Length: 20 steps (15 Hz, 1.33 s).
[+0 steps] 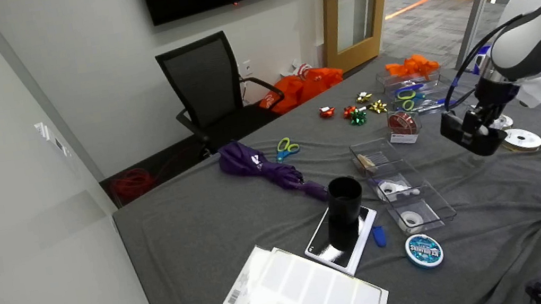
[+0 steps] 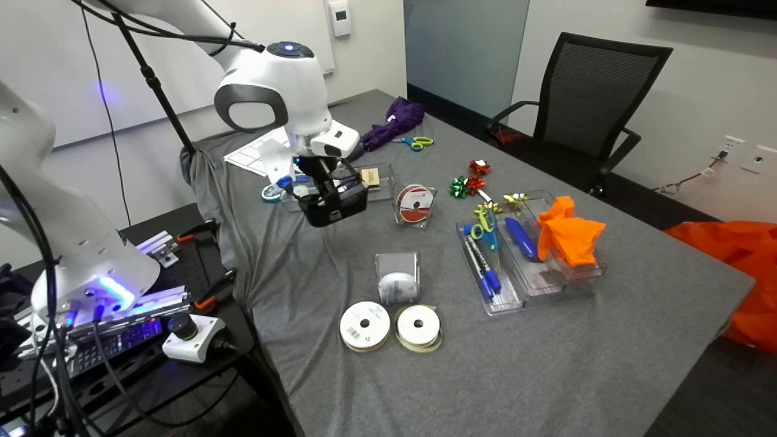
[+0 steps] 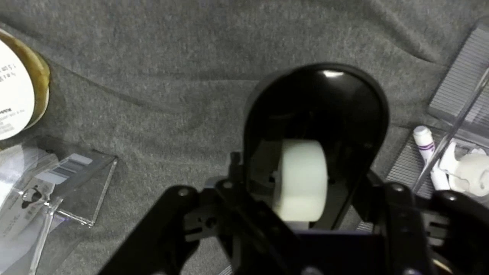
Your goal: Move the black tape dispenser to the left.
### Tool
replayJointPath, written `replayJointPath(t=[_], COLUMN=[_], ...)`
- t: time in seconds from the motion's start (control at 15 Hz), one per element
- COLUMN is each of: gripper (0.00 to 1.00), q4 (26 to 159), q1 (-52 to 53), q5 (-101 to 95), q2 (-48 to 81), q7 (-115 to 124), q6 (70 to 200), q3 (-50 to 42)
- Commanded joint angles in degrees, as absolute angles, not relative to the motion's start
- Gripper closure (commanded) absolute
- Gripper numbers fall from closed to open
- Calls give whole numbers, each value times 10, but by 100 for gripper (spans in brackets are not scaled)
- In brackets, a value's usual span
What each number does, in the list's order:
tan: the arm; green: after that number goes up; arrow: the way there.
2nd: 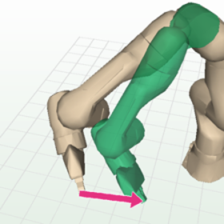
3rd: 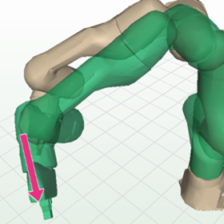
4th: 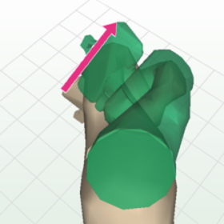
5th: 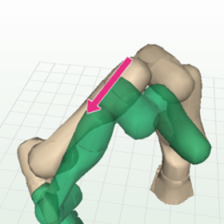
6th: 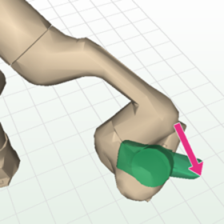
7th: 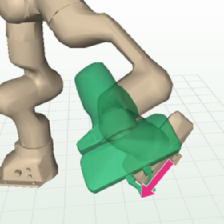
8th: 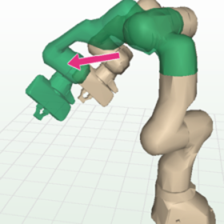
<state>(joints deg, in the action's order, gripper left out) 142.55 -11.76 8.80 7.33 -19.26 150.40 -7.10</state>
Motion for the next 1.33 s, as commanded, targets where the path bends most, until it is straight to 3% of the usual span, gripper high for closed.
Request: replayJointPath(t=[0.0,0.93,1.0,1.27], gripper=[60,60,10,0], q4=[1397,1347,1348,1367], q1=[-106,-80,-77,-102], q5=[89,27,21,-8], q2=[100,245,248,205], q7=[-118,42,45,-21], q6=[1493,1559,1558,1525], q3=[-71,-96,-100,-101])
